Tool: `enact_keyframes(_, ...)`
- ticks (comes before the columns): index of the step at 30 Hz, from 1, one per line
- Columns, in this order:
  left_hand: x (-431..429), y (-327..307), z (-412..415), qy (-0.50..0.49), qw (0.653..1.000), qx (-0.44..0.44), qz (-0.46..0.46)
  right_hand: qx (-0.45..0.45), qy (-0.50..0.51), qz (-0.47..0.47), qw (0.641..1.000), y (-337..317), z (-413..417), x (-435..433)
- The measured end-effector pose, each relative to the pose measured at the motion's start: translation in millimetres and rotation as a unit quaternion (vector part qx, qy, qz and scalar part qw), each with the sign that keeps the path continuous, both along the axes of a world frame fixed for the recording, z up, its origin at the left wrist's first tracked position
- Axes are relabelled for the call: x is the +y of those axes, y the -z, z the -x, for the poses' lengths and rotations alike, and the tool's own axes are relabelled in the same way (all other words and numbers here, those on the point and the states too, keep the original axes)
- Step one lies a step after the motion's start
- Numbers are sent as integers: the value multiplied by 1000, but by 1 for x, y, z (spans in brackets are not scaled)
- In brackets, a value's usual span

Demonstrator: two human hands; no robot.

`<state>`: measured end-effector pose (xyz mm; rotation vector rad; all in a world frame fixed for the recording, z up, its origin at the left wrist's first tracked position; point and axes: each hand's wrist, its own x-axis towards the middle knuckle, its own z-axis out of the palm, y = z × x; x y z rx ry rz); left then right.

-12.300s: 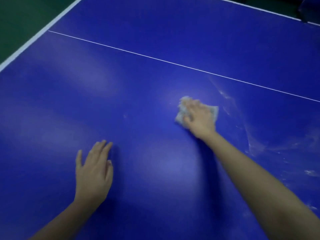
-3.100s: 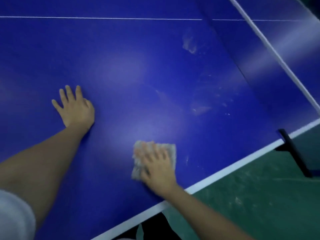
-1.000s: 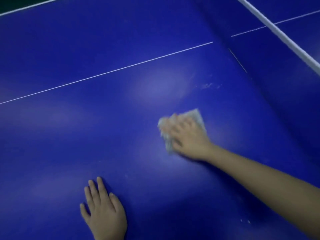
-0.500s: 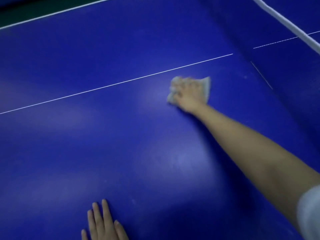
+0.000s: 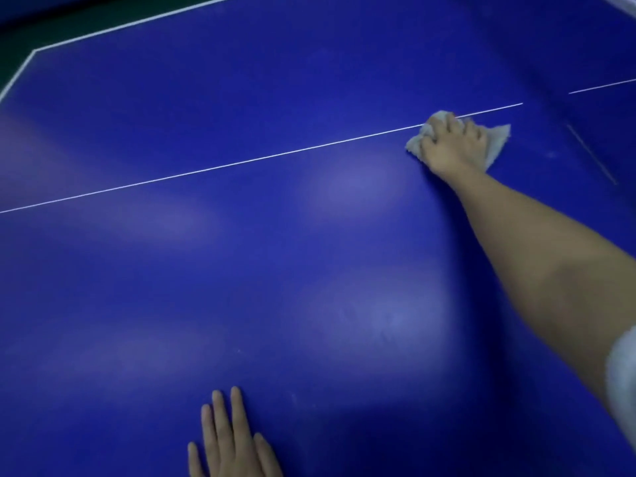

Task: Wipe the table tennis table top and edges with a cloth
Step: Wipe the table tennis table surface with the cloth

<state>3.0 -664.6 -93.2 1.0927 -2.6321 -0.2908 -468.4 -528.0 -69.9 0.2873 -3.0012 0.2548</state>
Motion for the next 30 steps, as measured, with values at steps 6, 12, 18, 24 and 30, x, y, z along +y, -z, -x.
enact_keyframes(6, 6, -17, -3, -17, 998, -67, -16, -18, -426, 28, 904, -18, -151, -102)
enact_keyframes(12, 5, -21, -11, -11, 996, -74, -55, -62, -708, -91, 697, -8, -310, -50)
enact_keyframes(18, 8, -21, -15, -9, 994, -83, -70, -67, -719, -76, 688, -5, -337, 51)
enact_keyframes(24, 5, -20, -16, -2, 994, -25, -103, -68, -401, -77, 910, -14, -295, -18)
enact_keyframes(30, -17, -39, -70, 111, 957, 101, -248, -57, -507, -101, 854, -19, -426, 3)
